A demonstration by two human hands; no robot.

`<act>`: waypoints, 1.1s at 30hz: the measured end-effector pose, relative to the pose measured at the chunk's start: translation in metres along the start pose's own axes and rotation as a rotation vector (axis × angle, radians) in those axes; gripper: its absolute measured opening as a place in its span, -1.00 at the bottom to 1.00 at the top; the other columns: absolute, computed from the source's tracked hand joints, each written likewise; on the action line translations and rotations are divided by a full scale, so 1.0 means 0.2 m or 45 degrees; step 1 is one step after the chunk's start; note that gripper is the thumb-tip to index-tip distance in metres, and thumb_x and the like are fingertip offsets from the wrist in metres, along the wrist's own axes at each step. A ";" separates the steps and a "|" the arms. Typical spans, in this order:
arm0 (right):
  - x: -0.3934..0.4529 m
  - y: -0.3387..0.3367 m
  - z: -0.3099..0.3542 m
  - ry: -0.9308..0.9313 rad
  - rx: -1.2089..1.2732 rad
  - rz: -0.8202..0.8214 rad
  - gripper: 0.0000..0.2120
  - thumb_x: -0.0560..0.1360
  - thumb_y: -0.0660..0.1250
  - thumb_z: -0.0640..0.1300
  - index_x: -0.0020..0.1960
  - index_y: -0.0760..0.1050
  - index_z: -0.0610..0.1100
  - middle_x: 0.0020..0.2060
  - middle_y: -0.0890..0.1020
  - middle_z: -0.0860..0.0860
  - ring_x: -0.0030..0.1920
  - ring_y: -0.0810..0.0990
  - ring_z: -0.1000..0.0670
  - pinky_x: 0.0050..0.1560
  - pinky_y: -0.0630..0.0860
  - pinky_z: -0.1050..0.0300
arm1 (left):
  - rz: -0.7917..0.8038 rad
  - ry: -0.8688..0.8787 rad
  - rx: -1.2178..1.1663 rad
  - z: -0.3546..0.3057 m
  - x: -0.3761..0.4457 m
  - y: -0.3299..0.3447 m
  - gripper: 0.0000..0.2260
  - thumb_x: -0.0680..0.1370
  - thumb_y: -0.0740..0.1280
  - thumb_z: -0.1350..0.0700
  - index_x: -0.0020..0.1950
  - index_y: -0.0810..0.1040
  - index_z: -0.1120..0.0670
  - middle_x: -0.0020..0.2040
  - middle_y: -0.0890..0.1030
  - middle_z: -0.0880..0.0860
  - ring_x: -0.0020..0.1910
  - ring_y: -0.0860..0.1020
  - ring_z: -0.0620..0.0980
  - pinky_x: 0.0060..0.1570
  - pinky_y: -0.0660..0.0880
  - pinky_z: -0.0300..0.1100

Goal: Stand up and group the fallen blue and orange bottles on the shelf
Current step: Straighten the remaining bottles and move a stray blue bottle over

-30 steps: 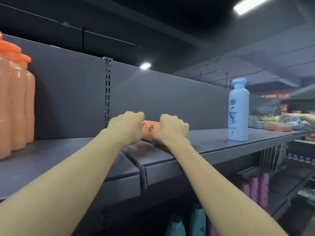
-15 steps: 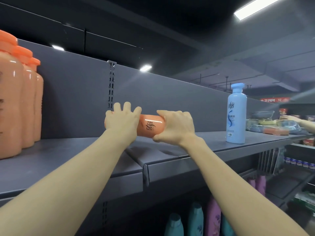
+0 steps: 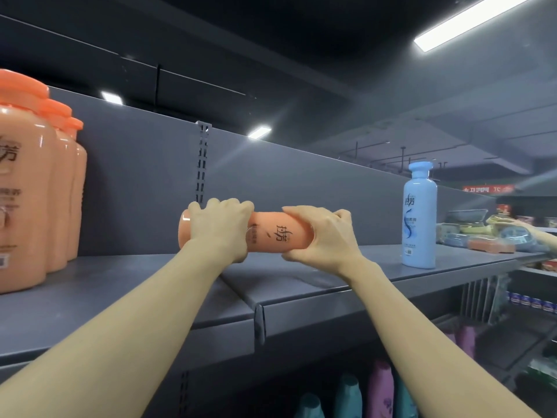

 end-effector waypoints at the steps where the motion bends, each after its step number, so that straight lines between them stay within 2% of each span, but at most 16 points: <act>1: 0.01 -0.01 -0.01 0.039 -0.003 -0.038 -0.31 0.25 0.49 0.05 0.36 0.40 0.10 0.29 0.51 0.18 0.30 0.43 0.09 0.15 0.14 0.07 | -0.022 -0.023 -0.014 0.01 0.00 -0.01 -0.62 0.36 0.37 0.18 0.14 0.40 0.00 0.02 0.48 -0.01 0.01 0.41 0.08 0.11 0.31 0.01; 3: 0.01 -0.01 -0.03 0.119 0.036 -0.083 -0.29 0.27 0.47 0.06 0.40 0.35 0.11 0.36 0.43 0.15 0.41 0.29 0.08 0.29 0.12 -0.01 | -0.064 -0.052 -0.036 0.02 0.00 -0.03 -0.62 0.35 0.39 0.15 0.13 0.41 0.00 0.03 0.48 0.00 0.06 0.43 0.10 0.12 0.31 0.02; 5: 0.02 0.02 -0.05 0.186 0.079 -0.050 -0.26 0.30 0.45 0.06 0.44 0.27 0.14 0.47 0.26 0.12 0.52 0.06 0.05 0.40 0.01 -0.15 | -0.088 -0.063 -0.039 0.03 0.01 -0.04 -0.62 0.35 0.40 0.14 0.14 0.41 -0.01 0.04 0.48 0.00 0.08 0.42 0.10 0.13 0.31 0.03; 7: 0.02 0.05 -0.06 0.231 0.080 0.022 -0.25 0.35 0.45 0.03 0.46 0.21 0.17 0.53 0.08 0.08 0.54 -0.14 0.03 0.43 -0.12 -0.23 | -0.082 -0.075 -0.038 0.03 0.01 -0.04 -0.61 0.34 0.40 0.14 0.13 0.42 -0.02 0.04 0.48 -0.01 0.09 0.40 0.09 0.11 0.30 0.01; 9: 0.02 0.06 -0.07 0.236 0.081 0.040 -0.28 0.37 0.44 0.02 0.46 0.21 0.16 0.53 0.05 0.06 0.53 -0.19 0.01 0.42 -0.17 -0.25 | -0.065 -0.085 -0.034 0.04 0.01 -0.04 -0.61 0.34 0.41 0.13 0.13 0.43 -0.03 0.04 0.48 -0.01 0.09 0.39 0.07 0.11 0.29 0.01; 13: 0.01 0.03 -0.05 0.185 0.146 -0.149 -0.40 0.37 0.46 -0.05 0.38 0.38 0.07 0.47 0.25 0.06 0.53 -0.01 0.00 0.43 -0.03 -0.11 | -0.072 -0.118 -0.031 0.06 0.01 -0.05 -0.62 0.34 0.41 0.12 0.12 0.43 -0.03 -0.06 0.42 -0.02 0.01 0.34 0.05 0.05 0.26 -0.02; 16: -0.01 0.00 -0.04 0.152 0.153 -0.342 -0.47 0.33 0.48 -0.11 0.29 0.49 0.00 0.41 0.33 -0.02 0.46 0.15 -0.08 0.25 0.07 0.08 | -0.088 -0.168 -0.055 0.07 0.01 -0.06 -0.63 0.33 0.42 0.11 0.09 0.43 -0.02 -0.10 0.36 -0.03 -0.07 0.27 0.04 -0.05 0.19 -0.05; 18: -0.02 0.00 -0.03 0.149 0.195 -0.421 -0.48 0.29 0.45 -0.09 0.24 0.53 -0.04 0.36 0.37 -0.06 0.40 0.22 -0.13 0.18 0.06 0.10 | -0.092 -0.202 -0.082 0.08 0.01 -0.06 -0.63 0.32 0.43 0.11 0.08 0.43 0.00 -0.09 0.34 -0.02 -0.07 0.26 0.04 -0.06 0.19 -0.05; 21: -0.02 -0.01 -0.01 0.190 0.287 -0.485 -0.59 0.31 0.43 -0.09 0.15 0.56 -0.08 0.24 0.44 -0.02 0.31 0.30 -0.09 0.13 0.09 0.15 | -0.091 -0.283 -0.157 0.12 0.01 -0.07 -0.64 0.30 0.44 0.11 0.03 0.41 0.01 -0.10 0.35 -0.02 -0.07 0.27 0.04 -0.05 0.20 -0.06; 24: 0.01 0.03 -0.02 0.345 0.443 -0.370 -0.73 0.41 0.42 -0.12 0.09 0.51 -0.07 0.13 0.46 0.02 0.24 0.33 -0.02 0.12 0.22 0.14 | -0.085 -0.358 -0.219 0.15 0.00 -0.07 -0.64 0.28 0.45 0.09 -0.03 0.37 0.02 -0.10 0.36 0.00 -0.07 0.29 0.04 -0.05 0.21 -0.06; 26: 0.02 0.07 -0.01 0.475 0.739 -0.311 -0.75 0.44 0.39 -0.12 0.04 0.37 -0.07 0.07 0.43 0.03 0.21 0.37 -0.03 0.21 0.32 0.06 | -0.102 -0.381 -0.228 0.16 -0.01 -0.08 -0.63 0.26 0.45 0.07 -0.03 0.37 0.02 -0.09 0.37 0.01 -0.07 0.29 0.04 -0.06 0.20 -0.05; 28: 0.02 0.14 0.00 0.649 1.079 -0.194 -0.65 0.45 0.38 -0.10 0.10 0.25 -0.06 0.14 0.40 -0.01 0.22 0.39 -0.04 0.14 0.34 0.10 | -0.132 -0.389 -0.236 0.16 -0.01 -0.09 -0.62 0.26 0.45 0.04 -0.03 0.37 0.03 -0.08 0.38 0.02 -0.07 0.30 0.05 -0.06 0.18 -0.04; 29: 0.02 0.19 0.03 0.732 1.233 -0.113 -0.56 0.46 0.38 -0.09 0.19 0.21 -0.06 0.21 0.37 -0.03 0.23 0.40 -0.05 0.10 0.33 0.12 | -0.148 -0.393 -0.245 0.16 -0.01 -0.09 -0.62 0.26 0.45 0.02 -0.04 0.37 0.04 -0.08 0.38 0.02 -0.07 0.30 0.05 -0.06 0.17 -0.04; 31: 0.03 0.29 0.08 0.866 1.486 0.047 -0.32 0.46 0.39 -0.04 0.41 0.04 -0.02 0.33 0.35 -0.05 0.25 0.44 -0.09 0.11 0.34 0.04 | -0.180 -0.406 -0.268 0.16 -0.01 -0.10 -0.62 0.28 0.44 -0.02 -0.05 0.35 0.04 -0.08 0.36 0.03 -0.06 0.32 0.05 -0.05 0.17 -0.03; 33: 0.05 0.37 0.15 0.945 1.667 0.174 -0.25 0.46 0.39 -0.01 0.46 -0.02 0.00 0.29 0.46 -0.02 0.14 0.53 -0.09 0.06 0.36 -0.04 | -0.231 -0.418 -0.295 0.17 -0.02 -0.11 -0.67 0.33 0.40 -0.03 -0.07 0.33 0.05 -0.09 0.35 0.03 -0.04 0.36 0.08 -0.05 0.18 -0.02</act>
Point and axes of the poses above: each hand's wrist, its own x-axis towards the middle knuckle, its own y-axis out of the palm, z = x × y, the point moved 9 cm from there along x, towards the middle knuckle
